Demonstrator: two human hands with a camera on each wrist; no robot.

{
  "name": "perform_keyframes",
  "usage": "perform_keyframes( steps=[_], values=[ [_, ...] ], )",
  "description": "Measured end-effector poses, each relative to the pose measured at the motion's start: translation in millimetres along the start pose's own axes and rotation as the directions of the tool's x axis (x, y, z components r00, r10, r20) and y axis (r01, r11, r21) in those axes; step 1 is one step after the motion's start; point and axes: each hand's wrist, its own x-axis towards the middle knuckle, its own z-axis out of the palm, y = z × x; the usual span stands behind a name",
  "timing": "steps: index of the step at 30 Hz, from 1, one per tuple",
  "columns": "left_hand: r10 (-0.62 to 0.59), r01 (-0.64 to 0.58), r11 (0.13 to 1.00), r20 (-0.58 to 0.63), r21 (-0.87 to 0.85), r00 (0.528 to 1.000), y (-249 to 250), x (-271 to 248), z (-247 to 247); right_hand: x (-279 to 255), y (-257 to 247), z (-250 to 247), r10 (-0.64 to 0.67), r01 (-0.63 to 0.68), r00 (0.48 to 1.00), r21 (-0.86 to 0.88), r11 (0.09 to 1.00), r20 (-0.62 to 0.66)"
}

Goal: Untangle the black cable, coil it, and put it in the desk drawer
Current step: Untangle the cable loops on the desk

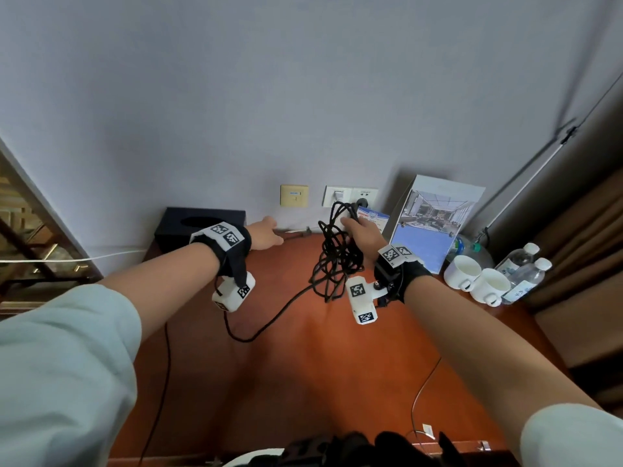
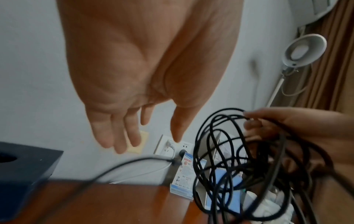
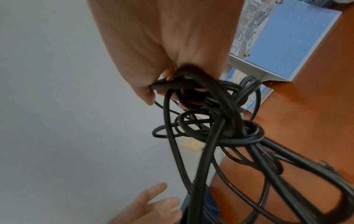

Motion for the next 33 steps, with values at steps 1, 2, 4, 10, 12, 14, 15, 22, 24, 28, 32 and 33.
perform_keyframes(
  steps=[1,2,4,10,12,14,15,22,24,28,32,33],
  values=[
    [-0.025,0.025,0.998,0.0,0.05,1.0,0,2,3,0,-3,0,0.034,-0.033,0.999,0.051,0.998,-0.004],
    [-0.02,0.02,0.997,-0.005,0.08,1.0,1,4,6,2,-3,0,0.06,-0.059,0.998,0.12,0.991,-0.009],
    [0.066,-0.065,0.995,-0.012,0.082,0.998,8,4,10,4,-6,-3,0.101,-0.096,0.995,0.183,0.978,-0.02],
    [0.398,-0.388,0.894,-0.001,-0.223,0.917,42,-25,11,4,-13,-9,0.17,-0.144,0.984,0.329,0.933,-0.049],
    [0.447,-0.438,0.889,0.047,-0.135,0.893,53,-34,13,5,-14,-8,0.208,-0.17,0.977,0.411,0.895,-0.048],
    [0.488,-0.484,0.872,0.083,-0.066,0.869,59,-38,17,4,-17,-6,0.261,-0.197,0.964,0.522,0.83,-0.052],
    [0.513,-0.51,0.858,0.086,-0.057,0.854,60,-39,20,3,-19,-6,0.288,-0.208,0.956,0.585,0.784,-0.046],
    [0.593,-0.586,0.804,-0.054,0.099,0.803,62,-36,34,-5,-32,-8,0.234,-0.263,0.963,0.663,0.7,0.136],
    [0.595,-0.59,0.803,-0.079,0.079,0.8,63,-33,31,-10,-35,-11,0.156,-0.236,0.97,0.591,0.771,0.184],
    [0.526,-0.53,0.848,-0.121,-0.001,0.842,64,-32,26,-11,-34,-13,0.016,-0.018,0.982,0.008,1.0,0.187],
    [0.404,-0.436,0.883,-0.195,-0.172,0.894,60,-22,27,-13,-29,-14,-0.292,0.299,0.954,-0.322,0.899,0.069],
    [0.364,-0.409,0.877,-0.209,-0.25,0.908,59,-21,28,-17,-29,-11,-0.34,0.355,0.935,-0.318,0.879,0.104]
  ],
)
